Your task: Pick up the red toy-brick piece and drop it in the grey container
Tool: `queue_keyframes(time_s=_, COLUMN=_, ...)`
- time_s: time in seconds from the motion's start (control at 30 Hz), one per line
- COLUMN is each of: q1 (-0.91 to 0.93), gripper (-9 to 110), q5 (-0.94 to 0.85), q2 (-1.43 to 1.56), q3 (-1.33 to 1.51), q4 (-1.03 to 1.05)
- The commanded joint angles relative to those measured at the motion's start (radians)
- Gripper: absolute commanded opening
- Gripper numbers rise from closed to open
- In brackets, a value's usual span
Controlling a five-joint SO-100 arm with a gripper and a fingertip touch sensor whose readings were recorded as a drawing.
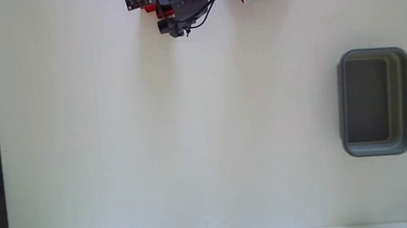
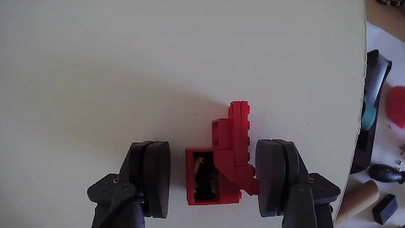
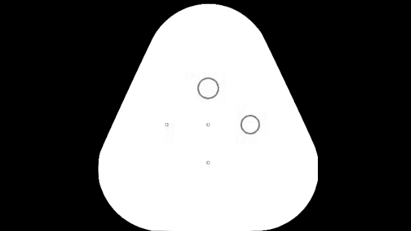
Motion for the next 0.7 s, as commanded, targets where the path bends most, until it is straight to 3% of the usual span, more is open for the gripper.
queue_keyframes(time_s=0.0, q1=0.024, gripper=80, q5=0.005, q2=0.028, q3=-0.001, q4=-0.014)
queue_keyframes(time_s=0.67, q1=0.024, gripper=74, q5=0.005, q2=0.028, q3=-0.001, q4=-0.014)
